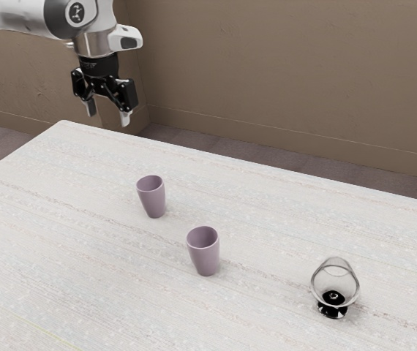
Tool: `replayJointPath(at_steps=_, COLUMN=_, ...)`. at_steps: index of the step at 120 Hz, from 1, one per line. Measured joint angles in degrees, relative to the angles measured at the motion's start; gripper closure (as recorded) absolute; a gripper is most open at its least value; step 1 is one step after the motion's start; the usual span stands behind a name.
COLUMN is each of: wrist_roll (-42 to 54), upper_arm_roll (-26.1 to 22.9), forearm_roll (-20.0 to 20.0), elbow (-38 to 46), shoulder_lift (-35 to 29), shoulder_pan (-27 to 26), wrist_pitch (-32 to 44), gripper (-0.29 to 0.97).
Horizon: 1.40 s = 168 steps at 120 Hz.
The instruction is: Place the left cup onto the right cup
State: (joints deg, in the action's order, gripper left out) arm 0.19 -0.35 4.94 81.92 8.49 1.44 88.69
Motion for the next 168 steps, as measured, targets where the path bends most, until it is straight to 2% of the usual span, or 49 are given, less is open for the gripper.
replayJointPath(at_steps=16, wrist_roll=0.09, upper_arm_roll=0.18, forearm_roll=0.01, elbow=-0.25, shoulder_lift=1.2, shoulder_pan=0.33, wrist_pitch=0.0, gripper=0.0)
replayJointPath(at_steps=27, wrist_roll=0.35, upper_arm_roll=0.09, forearm_roll=0.01, elbow=-4.15, shoulder_lift=7.26, shoulder_pan=2.44, wrist_pitch=0.11, gripper=0.0)
replayJointPath(at_steps=65, wrist_roll=1.16, upper_arm_roll=-0.53, forearm_roll=0.44, elbow=-25.98, shoulder_lift=25.22, shoulder_pan=3.24, wrist_pitch=-0.11, gripper=0.0)
replayJointPath(at_steps=92, wrist_roll=1.66, upper_arm_roll=-0.14, forearm_roll=0.54, elbow=-23.03, shoulder_lift=26.62, shoulder_pan=5.28, wrist_pitch=0.37, gripper=0.0)
replayJointPath(at_steps=125, wrist_roll=2.02, upper_arm_roll=-0.09, forearm_roll=0.55, elbow=-15.91, shoulder_lift=28.51, shoulder_pan=5.96, wrist_pitch=5.03, gripper=0.0)
replayJointPath(at_steps=168, wrist_roll=2.4, upper_arm_roll=-0.45, forearm_roll=0.52, elbow=-18.4, shoulder_lift=33.69, shoulder_pan=6.1, wrist_pitch=15.13, gripper=0.0)
